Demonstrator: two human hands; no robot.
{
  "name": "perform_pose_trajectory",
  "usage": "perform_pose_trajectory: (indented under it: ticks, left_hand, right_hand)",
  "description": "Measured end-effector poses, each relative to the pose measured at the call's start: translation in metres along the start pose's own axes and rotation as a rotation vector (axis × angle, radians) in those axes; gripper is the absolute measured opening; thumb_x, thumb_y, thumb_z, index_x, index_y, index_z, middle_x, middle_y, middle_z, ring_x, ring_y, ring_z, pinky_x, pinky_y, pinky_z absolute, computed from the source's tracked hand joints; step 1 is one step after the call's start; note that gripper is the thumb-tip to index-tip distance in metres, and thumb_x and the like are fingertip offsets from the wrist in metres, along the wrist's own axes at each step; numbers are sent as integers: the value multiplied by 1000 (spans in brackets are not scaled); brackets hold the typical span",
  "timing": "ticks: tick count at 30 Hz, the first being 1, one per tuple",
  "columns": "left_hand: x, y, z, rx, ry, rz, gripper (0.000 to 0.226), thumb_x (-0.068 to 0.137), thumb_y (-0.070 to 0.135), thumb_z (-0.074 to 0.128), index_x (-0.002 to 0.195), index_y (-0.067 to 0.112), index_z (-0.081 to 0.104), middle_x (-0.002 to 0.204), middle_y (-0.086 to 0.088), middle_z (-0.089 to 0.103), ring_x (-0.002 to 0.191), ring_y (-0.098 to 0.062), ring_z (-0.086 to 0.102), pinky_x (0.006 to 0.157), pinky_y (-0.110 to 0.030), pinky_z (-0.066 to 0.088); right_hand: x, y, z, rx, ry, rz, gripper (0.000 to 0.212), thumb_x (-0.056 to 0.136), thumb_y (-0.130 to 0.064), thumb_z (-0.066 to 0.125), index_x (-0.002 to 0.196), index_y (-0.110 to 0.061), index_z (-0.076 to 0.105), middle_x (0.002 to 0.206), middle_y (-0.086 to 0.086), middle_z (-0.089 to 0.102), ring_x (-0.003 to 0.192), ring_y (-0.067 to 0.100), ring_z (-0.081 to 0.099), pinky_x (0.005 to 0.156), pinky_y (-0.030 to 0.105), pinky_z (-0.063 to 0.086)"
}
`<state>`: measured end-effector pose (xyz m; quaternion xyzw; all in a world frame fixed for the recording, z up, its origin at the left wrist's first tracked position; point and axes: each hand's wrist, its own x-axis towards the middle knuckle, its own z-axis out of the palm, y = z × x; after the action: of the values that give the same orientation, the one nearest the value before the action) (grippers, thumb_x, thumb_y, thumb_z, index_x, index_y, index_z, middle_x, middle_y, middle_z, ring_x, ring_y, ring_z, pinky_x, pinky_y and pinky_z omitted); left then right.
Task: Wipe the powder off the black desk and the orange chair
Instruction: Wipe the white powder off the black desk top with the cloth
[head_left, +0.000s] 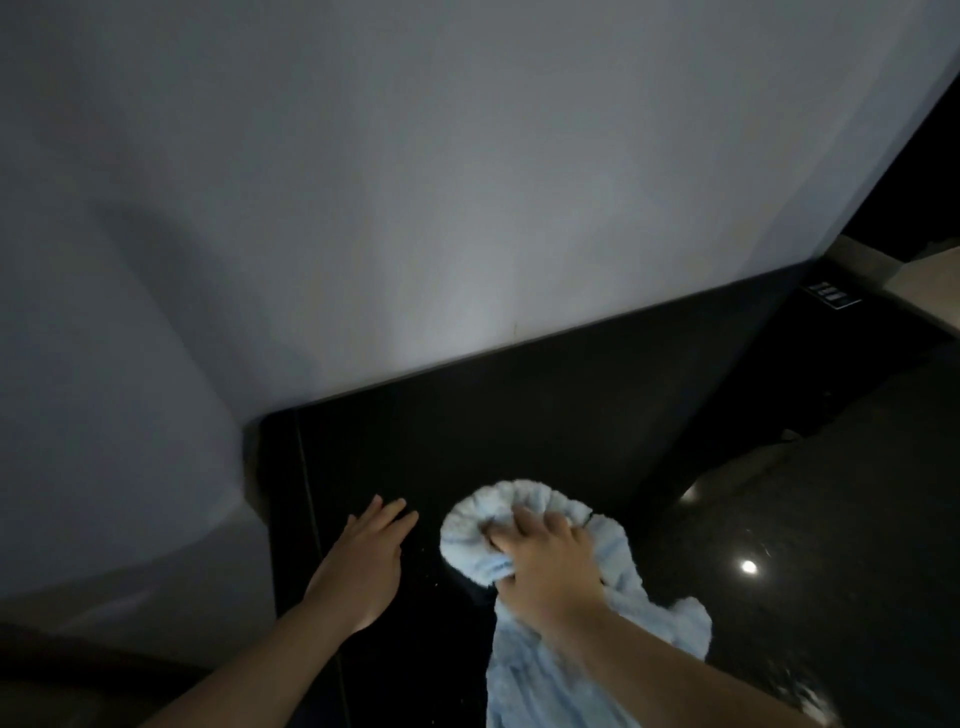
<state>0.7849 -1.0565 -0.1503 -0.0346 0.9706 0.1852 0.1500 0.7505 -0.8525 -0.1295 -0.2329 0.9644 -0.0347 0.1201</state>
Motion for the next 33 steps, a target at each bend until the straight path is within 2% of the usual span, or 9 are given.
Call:
perform_pose_trajectory:
  ticks: [4, 7, 11, 14, 19, 24, 27, 31, 33]
  left_hand:
    - [-8, -4, -3, -63, -20, 14, 50, 101, 11, 26, 149, 22, 18, 158, 4, 9, 146, -13, 1, 118, -28, 0]
    - [-20, -14, -6, -69, 86, -82, 54, 101, 18, 29, 151, 25, 11, 159, 1, 9, 144, -16, 15, 117, -28, 12]
    - [-39, -37, -4, 22, 110, -287, 56, 101, 28, 27, 151, 18, 3, 159, -6, -3, 146, -26, 1, 118, -35, 9]
    - [-49, -47, 0, -19, 8, -282, 55, 102, 25, 26, 151, 15, 4, 159, -6, -7, 146, -23, -6, 117, -33, 8]
    - [-55, -41, 1, -60, -1, -274, 56, 102, 29, 27, 151, 17, 2, 158, -4, -12, 146, -21, -11, 117, -34, 9]
    - [-61, -33, 5, -64, 2, -284, 58, 102, 29, 27, 151, 15, 0, 158, -5, -15, 145, -21, -13, 117, -34, 9]
    - [-61, -31, 4, -83, 33, -289, 57, 101, 23, 29, 151, 13, 3, 159, -5, -9, 146, -22, -9, 117, -33, 9]
    - [-69, -31, 7, -144, 72, -296, 57, 99, 17, 30, 150, 13, 5, 159, 0, -3, 146, -15, -6, 116, -29, 7]
    - [-76, -32, 9, -125, 60, -288, 58, 99, 19, 31, 151, 14, 5, 159, 1, -4, 146, -14, -7, 117, -29, 7]
  right_hand:
    - [15, 0, -39, 181, -165, 177, 39, 87, -31, 47, 125, -28, 53, 123, 1, 58, 109, 23, 55, 93, 39, 44]
    - [39, -9, -51, 246, -12, 228, 44, 86, -32, 44, 130, -32, 47, 123, 3, 56, 110, 26, 55, 93, 40, 44]
    - [55, -60, -23, 139, -54, 21, 65, 91, -30, 43, 145, -47, 11, 156, 4, 16, 134, 38, 27, 107, 54, 20]
    - [49, -89, 4, -5, -107, -122, 69, 92, -25, 44, 142, -53, 6, 159, -5, -7, 141, 38, 5, 107, 60, 12]
    - [27, -55, 4, -88, -27, -245, 50, 88, -31, 51, 132, -48, 34, 147, -6, 25, 128, 31, 30, 98, 48, 29]
    - [10, -28, -9, -116, -25, -43, 41, 85, -35, 50, 126, -38, 47, 138, -5, 37, 122, 28, 37, 96, 44, 30]
    - [19, -64, -9, 8, 90, -27, 45, 84, -33, 50, 128, -40, 43, 137, -2, 36, 120, 31, 36, 92, 47, 31]
    - [3, -103, 25, 64, -14, -152, 55, 88, -37, 50, 138, -45, 25, 155, -1, 11, 135, 33, 19, 101, 56, 25]
    - [-2, -90, 33, 28, 25, -166, 54, 88, -36, 50, 136, -45, 27, 156, -3, 10, 135, 32, 20, 100, 55, 25]
